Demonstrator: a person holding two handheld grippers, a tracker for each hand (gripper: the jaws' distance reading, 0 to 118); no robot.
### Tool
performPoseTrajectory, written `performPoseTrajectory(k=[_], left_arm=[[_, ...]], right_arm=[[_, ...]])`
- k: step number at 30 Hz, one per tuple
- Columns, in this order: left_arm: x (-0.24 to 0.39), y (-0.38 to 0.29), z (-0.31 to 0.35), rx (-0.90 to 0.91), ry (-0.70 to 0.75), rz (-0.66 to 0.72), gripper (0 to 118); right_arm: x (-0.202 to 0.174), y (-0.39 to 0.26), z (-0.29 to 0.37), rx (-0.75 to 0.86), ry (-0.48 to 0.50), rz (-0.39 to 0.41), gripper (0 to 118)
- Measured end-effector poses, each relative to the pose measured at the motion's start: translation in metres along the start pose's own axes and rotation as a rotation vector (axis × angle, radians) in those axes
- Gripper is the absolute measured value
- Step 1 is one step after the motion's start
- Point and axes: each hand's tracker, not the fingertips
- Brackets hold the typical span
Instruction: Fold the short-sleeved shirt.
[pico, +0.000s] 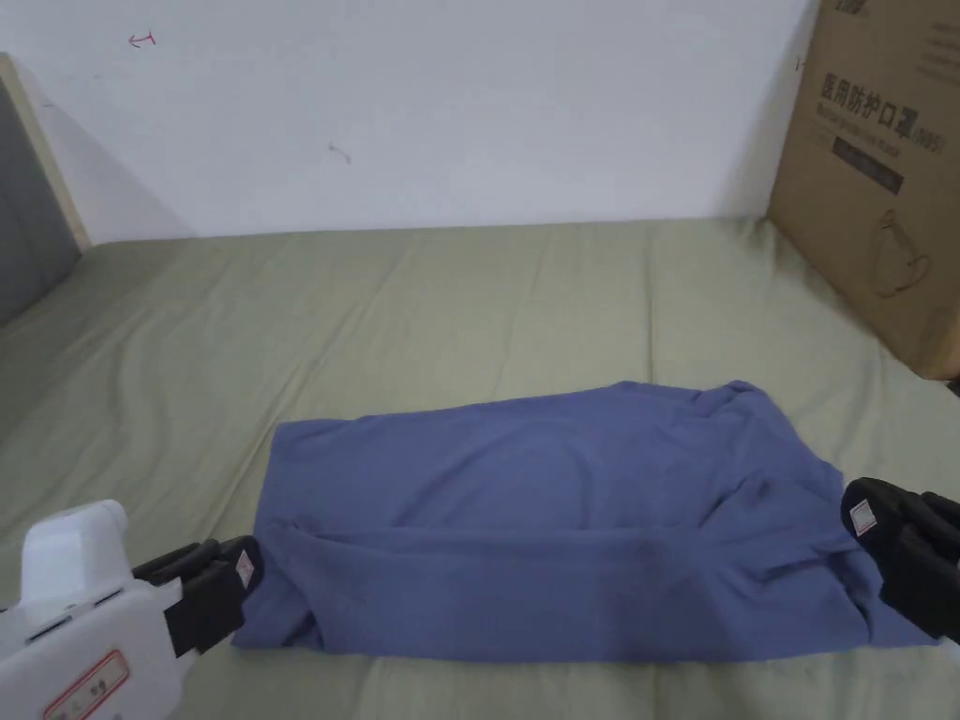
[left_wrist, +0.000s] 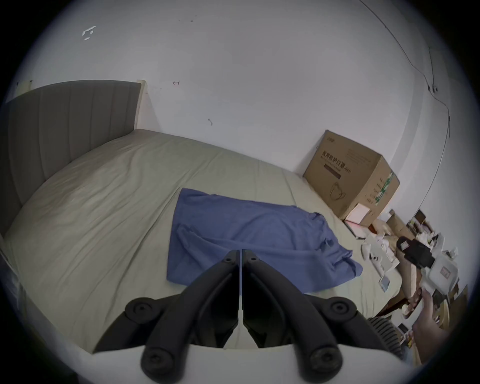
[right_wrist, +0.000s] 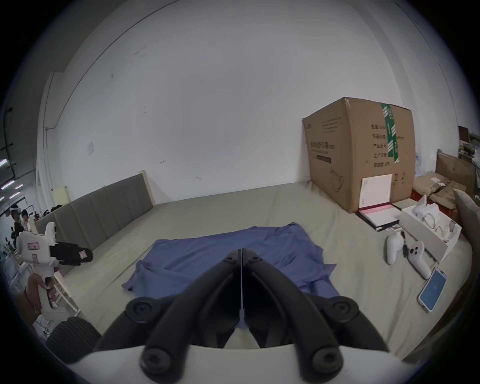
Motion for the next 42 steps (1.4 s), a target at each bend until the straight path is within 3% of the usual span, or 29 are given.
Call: performPoseTrajectory(k=[2,5,9,10,12,13,14,21,23,24,25,26,27,29,30,33,37,39,40,41,42], left_arm=[[-0.009,0.009,-0.01,-0.099,0.065,-0.012,1],[-0.028,0.019,-0.055,-0.401,0.061,0.065,1],[-0.049,0.015,-0.111,-0.488,0.113,0.001,2],[-0.051,0.014,-0.121,-0.488,0.142,-0.017,10],[-0.062,0.01,-0.143,-0.496,0.194,-0.02,81],[-0.066,0.008,-0.151,-0.513,0.223,-0.004,106],[-0.071,0.004,-0.16,-0.51,0.221,0.001,118],[-0.083,-0.032,-0.205,-0.659,0.277,-0.017,117],[-0.073,-0.037,-0.205,-0.638,0.309,-0.106,118],[-0.068,-0.035,-0.201,-0.626,0.333,-0.085,115],[-0.063,-0.029,-0.197,-0.62,0.328,-0.076,107],[-0.057,-0.028,-0.191,-0.604,0.315,-0.081,90],[-0.05,-0.027,-0.185,-0.566,0.294,-0.116,68],[-0.037,-0.023,-0.174,-0.532,0.222,-0.189,12],[-0.031,-0.023,-0.171,-0.529,0.231,-0.227,5],[-0.032,-0.015,-0.16,-0.498,0.164,-0.171,5],[-0.043,-0.002,-0.145,-0.443,0.222,-0.175,5],[-0.05,0.002,-0.14,-0.439,0.215,-0.16,5],[-0.052,0.002,-0.138,-0.438,0.209,-0.139,5],[-0.052,0.004,-0.137,-0.444,0.204,-0.119,5],[-0.053,0.004,-0.136,-0.446,0.202,-0.116,5]], right_arm=[[0.001,0.0,-0.002,-0.008,0.004,-0.011,1],[0.007,0.004,-0.008,-0.035,0.008,-0.064,1],[0.01,0.005,-0.017,-0.045,0.023,-0.126,1],[0.009,0.004,-0.019,-0.052,0.019,-0.13,1],[0.01,0.004,-0.025,-0.084,0.017,-0.142,1],[0.011,0.004,-0.027,-0.094,0.021,-0.146,1],[0.011,0.003,-0.029,-0.1,0.023,-0.145,1],[0.014,0.001,-0.042,-0.147,0.017,-0.15,1],[0.017,-0.001,-0.044,-0.161,0.013,-0.148,1],[0.018,-0.001,-0.046,-0.17,0.006,-0.149,1],[0.018,-0.002,-0.047,-0.176,0.001,-0.151,1],[0.021,-0.004,-0.048,-0.178,-0.003,-0.157,1],[0.022,-0.005,-0.048,-0.181,-0.005,-0.162,1],[0.025,-0.007,-0.051,-0.191,-0.005,-0.176,1],[0.028,-0.008,-0.052,-0.197,-0.005,-0.183,1],[0.039,-0.004,-0.052,-0.205,-0.009,-0.203,1],[0.073,0.01,-0.05,-0.206,-0.04,-0.25,1],[0.099,0.017,-0.061,-0.291,-0.086,-0.288,3],[0.111,0.018,-0.069,-0.35,-0.106,-0.305,20],[0.123,0.016,-0.079,-0.433,-0.143,-0.329,75],[0.135,0.009,-0.091,-0.523,-0.209,-0.352,109]])
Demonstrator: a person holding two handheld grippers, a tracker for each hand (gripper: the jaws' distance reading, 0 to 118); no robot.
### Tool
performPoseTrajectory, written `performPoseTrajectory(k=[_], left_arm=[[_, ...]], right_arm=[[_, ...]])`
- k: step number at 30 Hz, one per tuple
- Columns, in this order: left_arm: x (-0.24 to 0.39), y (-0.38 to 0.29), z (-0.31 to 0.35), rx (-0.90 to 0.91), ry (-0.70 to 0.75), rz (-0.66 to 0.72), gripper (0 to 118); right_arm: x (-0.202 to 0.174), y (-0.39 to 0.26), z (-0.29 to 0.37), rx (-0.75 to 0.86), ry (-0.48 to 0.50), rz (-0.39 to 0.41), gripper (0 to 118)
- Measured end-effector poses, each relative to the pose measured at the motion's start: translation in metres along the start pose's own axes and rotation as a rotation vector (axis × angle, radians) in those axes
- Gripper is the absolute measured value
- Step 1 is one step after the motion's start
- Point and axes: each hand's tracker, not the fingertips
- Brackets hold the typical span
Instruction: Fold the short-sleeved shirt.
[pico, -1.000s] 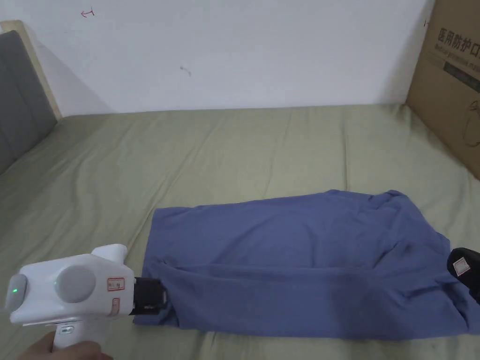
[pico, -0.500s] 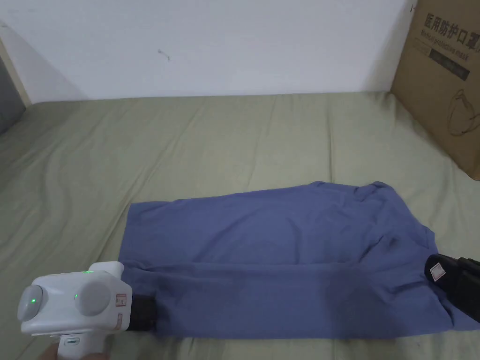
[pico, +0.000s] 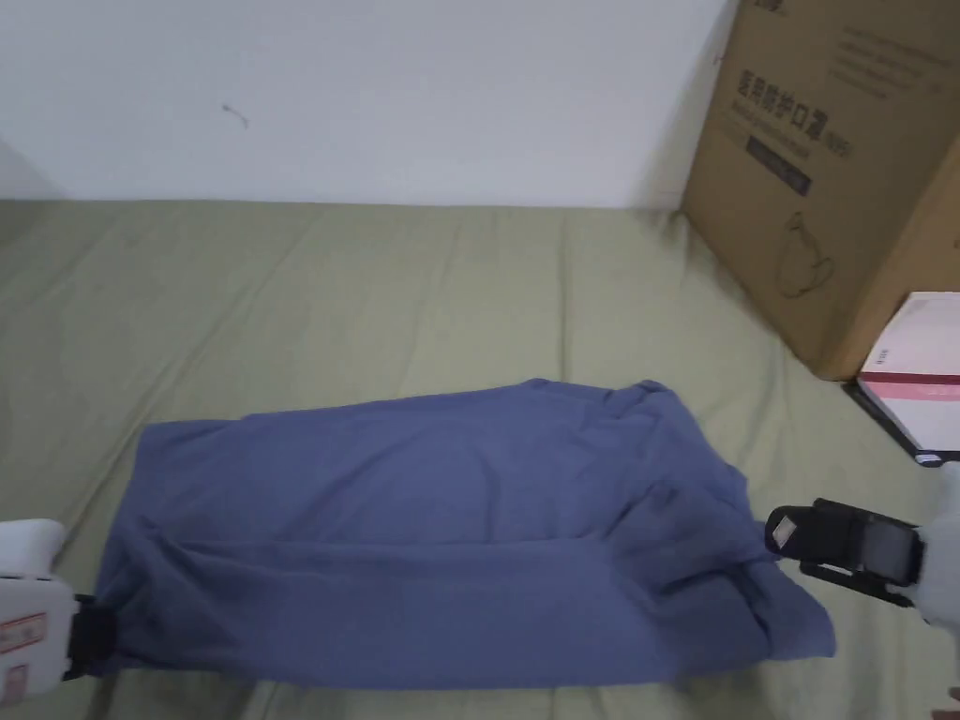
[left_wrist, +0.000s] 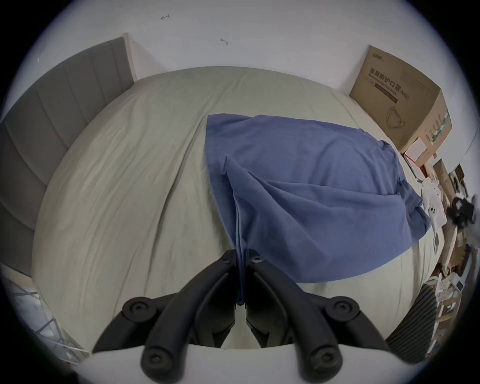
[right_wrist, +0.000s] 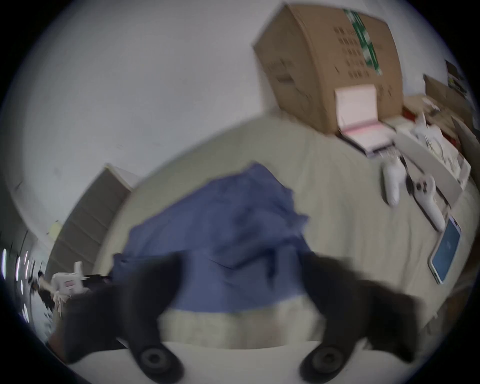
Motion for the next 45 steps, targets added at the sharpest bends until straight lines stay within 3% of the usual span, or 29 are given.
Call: performPoseTrajectory(k=[3,6,7,9,10,12,14,17,27,31,36,37,38,40,41,43,45], left_arm=[[0.004,0.0,0.002,0.003,0.005,-0.006,5],[0.006,-0.001,0.003,0.004,0.003,-0.001,5],[0.005,0.0,0.003,0.004,0.003,-0.001,5],[0.006,-0.001,0.004,0.001,0.001,0.0,5],[0.006,-0.001,0.004,-0.004,-0.003,-0.001,5],[0.004,0.0,0.005,-0.007,-0.009,-0.002,5],[0.005,0.0,0.009,-0.006,-0.013,-0.004,5],[0.0,0.005,0.018,0.005,-0.022,0.0,5],[-0.027,-0.033,0.076,-0.087,-0.086,-0.01,5],[-0.034,-0.068,0.071,-0.191,-0.083,-0.039,5],[-0.043,-0.083,0.057,-0.199,-0.114,0.014,9],[-0.043,-0.083,0.057,-0.193,-0.11,0.016,20],[-0.042,-0.083,0.061,-0.179,-0.102,0.012,48],[-0.042,-0.082,0.066,-0.158,-0.078,-0.013,102],[-0.041,-0.08,0.069,-0.157,-0.079,-0.012,117],[-0.039,-0.076,0.079,-0.091,-0.097,0.008,117],[-0.034,-0.068,0.092,-0.021,-0.123,0.037,117]], right_arm=[[0.029,0.006,-0.034,-0.118,-0.049,-0.067,114],[0.045,0.002,-0.07,-0.248,-0.1,-0.07,111],[0.047,0.0,-0.076,-0.273,-0.105,-0.062,103],[0.053,-0.006,-0.085,-0.316,-0.051,-0.036,41],[0.049,-0.009,-0.084,-0.318,-0.058,-0.012,18],[0.035,-0.014,-0.07,-0.256,-0.06,0.046,9],[0.028,-0.012,-0.061,-0.229,-0.047,0.1,8],[0.024,-0.007,-0.042,-0.219,-0.042,0.105,8],[0.035,-0.039,0.044,-0.302,0.013,0.144,8],[0.042,-0.069,0.04,-0.364,-0.01,0.17,8],[0.049,-0.083,0.016,-0.422,-0.058,0.112,10],[0.048,-0.083,0.017,-0.414,-0.069,0.107,13],[0.045,-0.082,0.019,-0.405,-0.09,0.105,32],[0.039,-0.078,0.025,-0.373,-0.174,0.138,90],[0.034,-0.076,0.029,-0.351,-0.202,0.161,107],[0.024,-0.07,0.037,-0.285,-0.243,0.191,107],[0.011,-0.066,0.048,-0.206,-0.199,0.207,107]])
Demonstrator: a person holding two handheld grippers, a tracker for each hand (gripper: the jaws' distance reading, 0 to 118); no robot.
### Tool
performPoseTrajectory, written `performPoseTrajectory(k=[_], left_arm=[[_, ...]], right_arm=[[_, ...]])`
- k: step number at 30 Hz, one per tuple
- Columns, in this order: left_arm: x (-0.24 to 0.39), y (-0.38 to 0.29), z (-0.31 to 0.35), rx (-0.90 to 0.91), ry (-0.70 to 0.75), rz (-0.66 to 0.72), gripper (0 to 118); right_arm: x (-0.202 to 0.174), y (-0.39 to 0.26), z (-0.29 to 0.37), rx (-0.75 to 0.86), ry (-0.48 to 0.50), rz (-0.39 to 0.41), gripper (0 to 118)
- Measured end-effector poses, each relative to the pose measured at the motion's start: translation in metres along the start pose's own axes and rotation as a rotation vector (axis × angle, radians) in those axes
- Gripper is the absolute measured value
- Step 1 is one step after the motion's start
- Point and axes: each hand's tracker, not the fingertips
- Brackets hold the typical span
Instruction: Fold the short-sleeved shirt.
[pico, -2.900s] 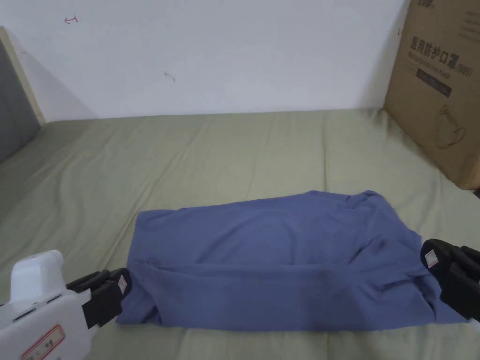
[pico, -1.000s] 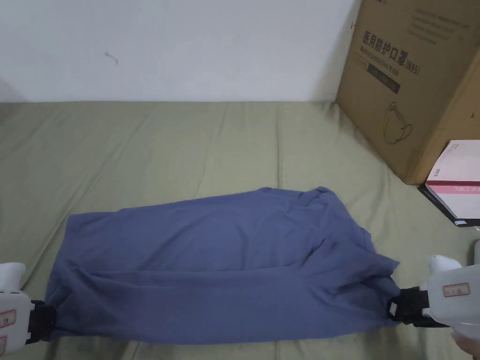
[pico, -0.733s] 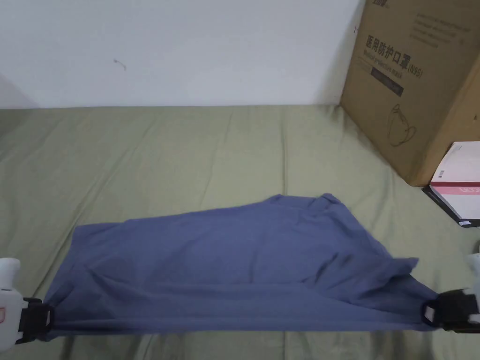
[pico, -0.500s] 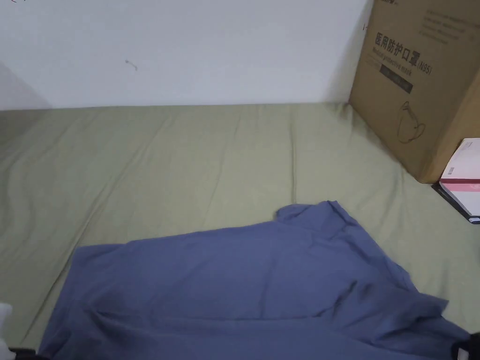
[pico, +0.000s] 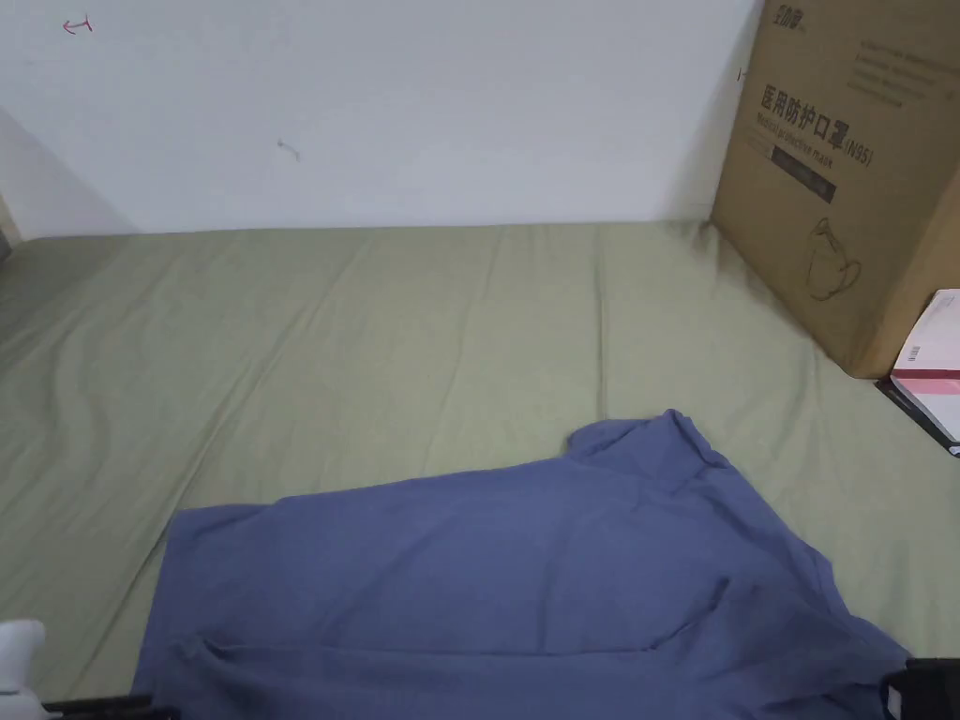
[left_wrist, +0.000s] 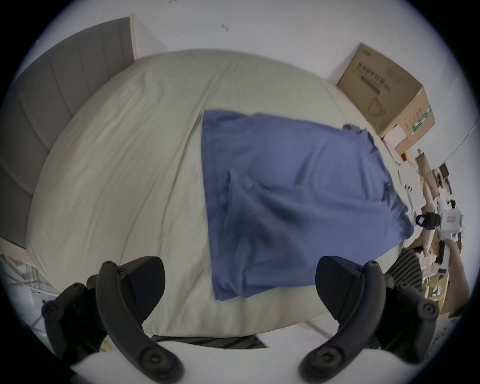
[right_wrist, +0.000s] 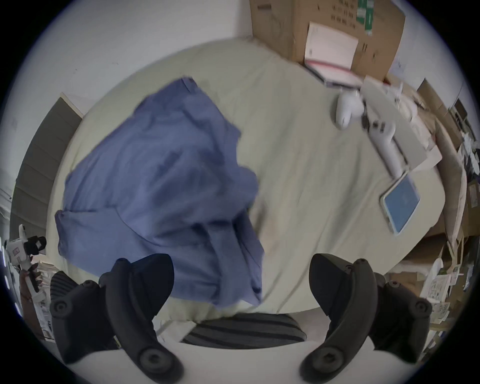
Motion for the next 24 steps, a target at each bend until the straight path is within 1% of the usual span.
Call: performPoseTrajectory(k=[2,3,5,7,9,10,11,12,13,14,15,16,18,20,21,24], left_arm=[[0.009,0.008,0.015,0.116,-0.092,-0.014,117],[0.017,0.012,0.023,0.172,-0.118,-0.015,117],[0.034,0.022,0.034,0.254,-0.154,-0.017,117],[0.048,0.03,0.041,0.316,-0.125,-0.018,116],[0.065,0.036,0.045,0.379,-0.099,-0.058,115],[0.068,0.038,0.044,0.407,-0.088,-0.079,110],[0.074,0.039,0.044,0.434,-0.075,-0.102,89],[0.08,0.042,0.043,0.439,-0.063,-0.117,56],[0.084,0.044,0.04,0.425,-0.035,-0.114,18],[0.085,0.044,0.036,0.439,-0.004,-0.124,0],[0.084,0.045,0.034,0.434,-0.049,-0.112,0],[0.08,0.049,0.031,0.423,-0.091,-0.102,0],[0.074,0.06,0.028,0.418,-0.071,-0.091,0],[0.06,0.082,0.018,0.397,-0.017,-0.081,0],[0.049,0.097,0.01,0.351,-0.004,-0.065,0],[0.017,0.142,-0.028,0.194,-0.012,-0.012,0]], right_arm=[[-0.015,0.004,0.015,0.099,0.056,0.007,107],[-0.023,0.006,0.024,0.169,0.085,0.005,107],[-0.042,0.012,0.036,0.259,0.149,0.028,107],[-0.065,0.019,0.044,0.3,0.173,0.075,107],[-0.086,0.023,0.051,0.381,0.199,0.106,107],[-0.094,0.024,0.054,0.431,0.214,0.115,104],[-0.101,0.025,0.056,0.492,0.238,0.119,89],[-0.108,0.028,0.057,0.536,0.25,0.114,61],[-0.113,0.032,0.056,0.543,0.259,0.106,19],[-0.117,0.037,0.054,0.542,0.245,0.081,0],[-0.12,0.04,0.051,0.538,0.267,0.061,0],[-0.122,0.045,0.048,0.522,0.313,0.055,0],[-0.129,0.053,0.044,0.529,0.303,0.078,0],[-0.133,0.061,0.04,0.533,0.293,0.136,0],[-0.136,0.065,0.037,0.525,0.298,0.153,0],[-0.14,0.075,0.026,0.51,0.323,0.169,0]])
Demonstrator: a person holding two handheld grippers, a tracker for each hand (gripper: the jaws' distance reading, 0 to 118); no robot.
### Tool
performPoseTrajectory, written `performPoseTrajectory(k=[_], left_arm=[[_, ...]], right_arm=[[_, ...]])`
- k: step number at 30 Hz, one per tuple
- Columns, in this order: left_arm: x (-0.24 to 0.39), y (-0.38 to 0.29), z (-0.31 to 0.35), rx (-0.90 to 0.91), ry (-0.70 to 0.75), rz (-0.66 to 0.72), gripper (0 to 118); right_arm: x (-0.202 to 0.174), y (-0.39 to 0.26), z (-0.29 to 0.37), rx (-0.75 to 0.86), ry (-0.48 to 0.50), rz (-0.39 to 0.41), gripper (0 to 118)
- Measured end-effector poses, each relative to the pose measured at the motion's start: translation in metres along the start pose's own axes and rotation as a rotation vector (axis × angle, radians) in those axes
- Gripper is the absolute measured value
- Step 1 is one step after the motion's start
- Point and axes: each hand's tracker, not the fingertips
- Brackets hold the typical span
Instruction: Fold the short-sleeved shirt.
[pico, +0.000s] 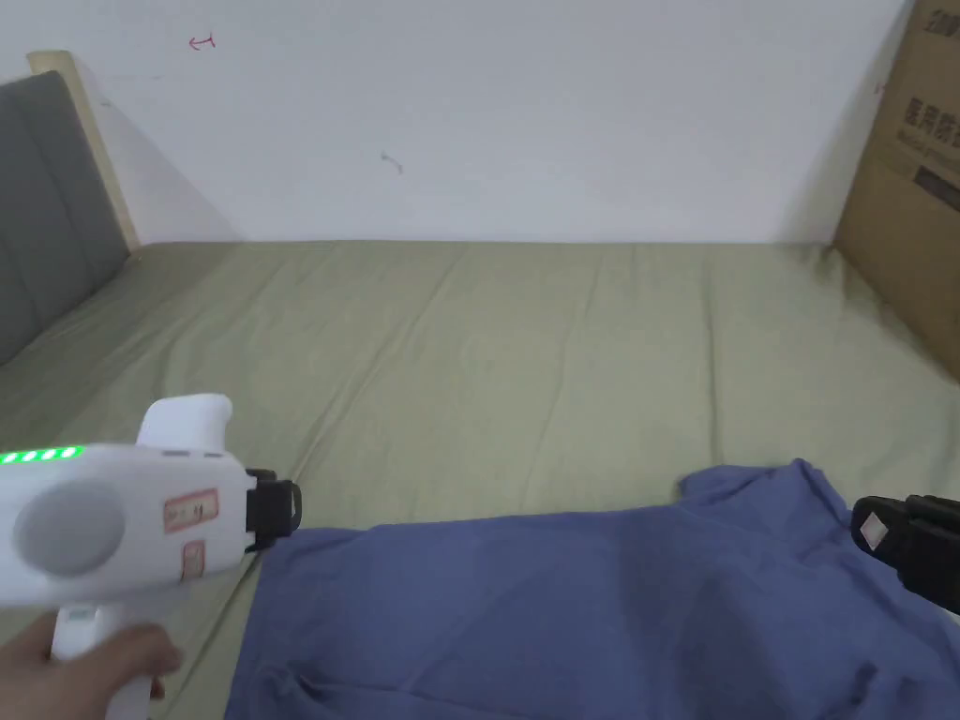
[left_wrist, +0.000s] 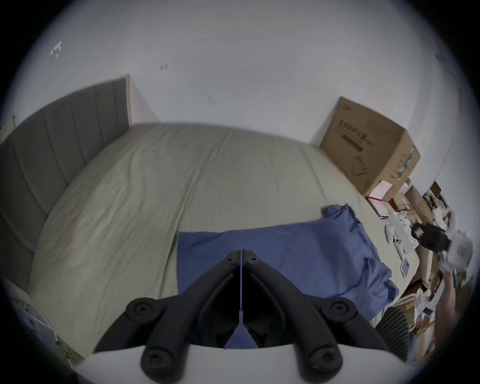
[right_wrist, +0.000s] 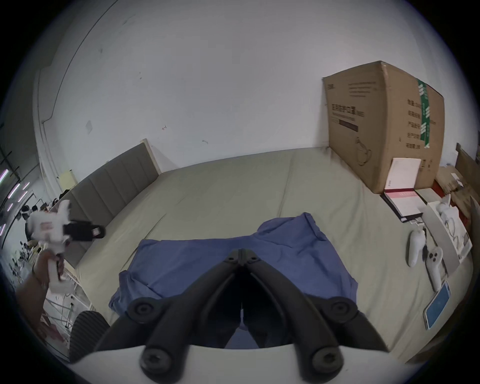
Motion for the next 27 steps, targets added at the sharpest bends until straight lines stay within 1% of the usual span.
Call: performPoseTrajectory(k=[2,3,4,5,6,8,9,14,17,19,20,22,23,24,27], left_arm=[[-0.018,0.02,-0.036,-0.103,0.003,0.007,1],[-0.027,0.024,-0.054,-0.123,0.019,0.011,3],[-0.034,0.028,-0.067,-0.135,0.028,0.009,16],[-0.041,0.03,-0.083,-0.143,0.043,0.008,53],[-0.042,0.029,-0.095,-0.173,0.075,0.004,77],[-0.052,0.025,-0.123,-0.231,0.123,0.005,108],[-0.058,0.024,-0.137,-0.257,0.15,0.005,114],[-0.061,-0.001,-0.176,-0.356,0.179,-0.069,113],[-0.057,-0.009,-0.186,-0.339,0.141,-0.065,113],[-0.062,-0.008,-0.184,-0.292,0.153,-0.103,110],[-0.057,-0.007,-0.178,-0.243,0.131,-0.123,99],[-0.052,-0.005,-0.164,-0.195,0.117,-0.15,66],[-0.05,-0.002,-0.158,-0.183,0.07,-0.148,26],[-0.048,0.0,-0.156,-0.179,0.044,-0.13,2],[-0.039,0.007,-0.137,-0.163,0.056,-0.134,2]], right_arm=[[0.0,0.001,-0.012,-0.023,0.002,0.001,0],[-0.003,0.001,-0.017,-0.037,-0.005,-0.004,0],[-0.001,0.0,-0.022,-0.051,-0.002,-0.016,0],[0.001,-0.002,-0.028,-0.067,0.009,-0.034,0],[0.003,-0.003,-0.033,-0.078,0.012,-0.052,0],[0.004,-0.006,-0.042,-0.106,0.006,-0.075,0],[0.007,-0.008,-0.047,-0.123,0.007,-0.083,0],[0.013,-0.013,-0.063,-0.171,-0.012,-0.084,0],[0.016,-0.014,-0.067,-0.182,-0.021,-0.091,0],[0.02,-0.013,-0.068,-0.184,-0.019,-0.104,0],[0.021,-0.012,-0.069,-0.182,-0.019,-0.107,0],[0.026,-0.009,-0.073,-0.18,-0.02,-0.098,0],[0.029,-0.004,-0.077,-0.181,-0.026,-0.083,0],[0.033,0.001,-0.082,-0.181,-0.027,-0.07,0],[0.051,0.025,-0.108,-0.185,-0.022,-0.059,0]])
